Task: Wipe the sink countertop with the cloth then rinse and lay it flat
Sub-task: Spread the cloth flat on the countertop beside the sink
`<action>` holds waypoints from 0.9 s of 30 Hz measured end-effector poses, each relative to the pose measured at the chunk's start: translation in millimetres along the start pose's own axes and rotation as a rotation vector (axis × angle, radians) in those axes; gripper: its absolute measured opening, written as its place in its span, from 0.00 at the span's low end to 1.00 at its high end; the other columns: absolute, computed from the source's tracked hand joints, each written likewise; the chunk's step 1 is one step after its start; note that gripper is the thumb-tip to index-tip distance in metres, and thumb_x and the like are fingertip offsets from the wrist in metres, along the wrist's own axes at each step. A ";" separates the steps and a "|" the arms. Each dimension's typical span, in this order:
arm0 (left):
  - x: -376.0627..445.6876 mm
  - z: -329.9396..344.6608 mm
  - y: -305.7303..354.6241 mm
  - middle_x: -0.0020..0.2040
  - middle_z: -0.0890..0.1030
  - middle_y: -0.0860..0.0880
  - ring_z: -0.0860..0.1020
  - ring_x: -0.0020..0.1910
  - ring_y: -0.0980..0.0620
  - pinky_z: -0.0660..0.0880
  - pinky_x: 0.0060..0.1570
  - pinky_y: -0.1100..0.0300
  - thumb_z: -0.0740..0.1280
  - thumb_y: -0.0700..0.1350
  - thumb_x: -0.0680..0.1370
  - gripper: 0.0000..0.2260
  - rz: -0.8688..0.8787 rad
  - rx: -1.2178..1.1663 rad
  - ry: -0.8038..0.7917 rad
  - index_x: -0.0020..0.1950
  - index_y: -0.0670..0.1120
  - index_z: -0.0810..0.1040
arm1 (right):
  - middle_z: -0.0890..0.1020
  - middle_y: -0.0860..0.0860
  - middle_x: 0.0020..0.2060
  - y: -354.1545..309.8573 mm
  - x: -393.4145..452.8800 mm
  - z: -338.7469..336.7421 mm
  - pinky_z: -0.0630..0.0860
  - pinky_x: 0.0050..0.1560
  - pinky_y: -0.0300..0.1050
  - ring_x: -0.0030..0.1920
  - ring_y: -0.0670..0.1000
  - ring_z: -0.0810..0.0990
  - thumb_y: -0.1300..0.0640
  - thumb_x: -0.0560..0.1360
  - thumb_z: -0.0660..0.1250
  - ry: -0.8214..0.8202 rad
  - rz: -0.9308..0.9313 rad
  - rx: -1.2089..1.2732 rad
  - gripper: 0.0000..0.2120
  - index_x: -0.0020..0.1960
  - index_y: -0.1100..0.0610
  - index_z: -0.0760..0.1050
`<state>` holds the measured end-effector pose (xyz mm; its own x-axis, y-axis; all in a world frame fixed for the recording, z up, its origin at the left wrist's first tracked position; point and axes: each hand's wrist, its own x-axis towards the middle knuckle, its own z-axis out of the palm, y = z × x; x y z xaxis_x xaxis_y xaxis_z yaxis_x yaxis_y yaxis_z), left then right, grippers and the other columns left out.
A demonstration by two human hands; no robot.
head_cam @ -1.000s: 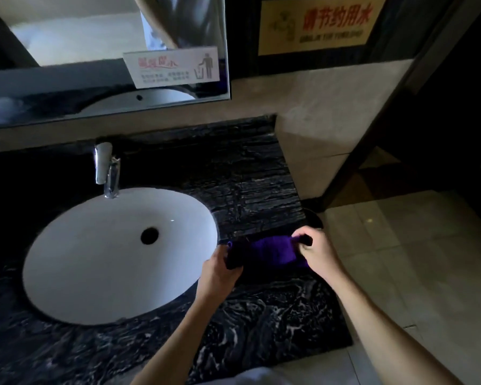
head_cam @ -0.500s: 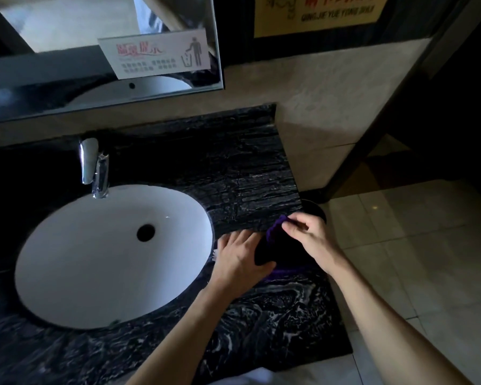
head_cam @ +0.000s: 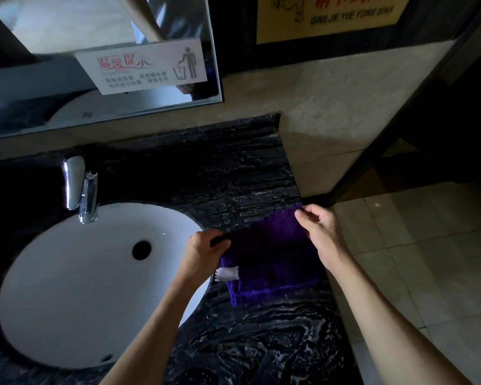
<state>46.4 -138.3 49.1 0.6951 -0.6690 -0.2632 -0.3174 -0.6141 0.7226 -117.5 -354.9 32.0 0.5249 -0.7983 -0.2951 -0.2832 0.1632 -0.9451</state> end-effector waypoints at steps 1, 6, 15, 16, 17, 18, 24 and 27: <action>7.7 -0.8 -0.2 0.29 0.73 0.51 0.68 0.29 0.56 0.64 0.31 0.62 0.72 0.38 0.77 0.08 -0.015 -0.057 0.022 0.38 0.39 0.78 | 0.80 0.49 0.38 -1.1 7.4 2.1 0.71 0.45 0.45 0.41 0.47 0.75 0.58 0.78 0.73 -0.001 -0.010 -0.029 0.06 0.42 0.52 0.79; 58.5 -4.8 4.9 0.33 0.78 0.48 0.73 0.31 0.52 0.70 0.34 0.56 0.72 0.36 0.76 0.02 -0.063 -0.207 0.132 0.43 0.40 0.82 | 0.76 0.41 0.29 -16.7 52.6 14.1 0.69 0.36 0.37 0.30 0.40 0.72 0.60 0.78 0.72 0.009 -0.059 -0.191 0.10 0.39 0.52 0.76; 162.8 -25.0 29.2 0.45 0.82 0.48 0.81 0.47 0.49 0.73 0.45 0.62 0.73 0.38 0.76 0.09 -0.070 -0.123 0.275 0.55 0.41 0.84 | 0.79 0.56 0.46 -59.8 132.3 50.5 0.69 0.35 0.25 0.45 0.49 0.76 0.65 0.78 0.70 0.069 -0.073 -0.311 0.11 0.58 0.70 0.79; 164.6 -25.7 28.8 0.48 0.82 0.47 0.80 0.49 0.49 0.72 0.46 0.64 0.72 0.37 0.75 0.12 -0.090 -0.105 0.280 0.59 0.41 0.82 | 0.79 0.55 0.47 -59.5 135.8 51.5 0.69 0.36 0.26 0.46 0.51 0.77 0.64 0.79 0.70 0.056 -0.046 -0.311 0.12 0.60 0.67 0.79; 163.4 -26.5 27.4 0.51 0.81 0.45 0.80 0.50 0.49 0.71 0.47 0.64 0.71 0.35 0.75 0.15 -0.102 -0.073 0.293 0.61 0.41 0.81 | 0.79 0.54 0.47 -58.3 136.4 50.5 0.70 0.37 0.31 0.46 0.51 0.77 0.63 0.79 0.70 0.039 -0.020 -0.333 0.12 0.61 0.64 0.78; 159.3 -27.8 25.8 0.53 0.80 0.43 0.78 0.50 0.49 0.71 0.48 0.63 0.70 0.34 0.74 0.16 -0.092 -0.036 0.320 0.62 0.41 0.80 | 0.79 0.53 0.47 -56.4 134.0 48.0 0.71 0.40 0.37 0.45 0.51 0.77 0.62 0.79 0.70 0.034 -0.003 -0.378 0.10 0.60 0.62 0.78; 101.8 -9.7 20.5 0.42 0.84 0.52 0.81 0.42 0.51 0.74 0.41 0.60 0.73 0.39 0.74 0.02 -0.119 0.030 0.284 0.45 0.44 0.82 | 0.83 0.55 0.32 -15.4 85.6 22.3 0.81 0.36 0.57 0.31 0.59 0.82 0.45 0.79 0.65 0.034 0.195 -0.622 0.16 0.42 0.57 0.75; 82.8 5.7 20.1 0.46 0.85 0.53 0.79 0.42 0.52 0.71 0.36 0.69 0.73 0.43 0.76 0.06 -0.207 -0.068 0.294 0.45 0.43 0.78 | 0.81 0.53 0.26 -4.8 62.3 24.9 0.71 0.26 0.48 0.23 0.55 0.78 0.35 0.76 0.64 -0.004 0.297 -0.532 0.25 0.39 0.57 0.73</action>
<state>93.9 -208.4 38.2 0.8991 -0.3783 -0.2202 -0.1138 -0.6878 0.7169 -63.4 -391.0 14.7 0.3649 -0.7604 -0.5372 -0.7797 0.0658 -0.6227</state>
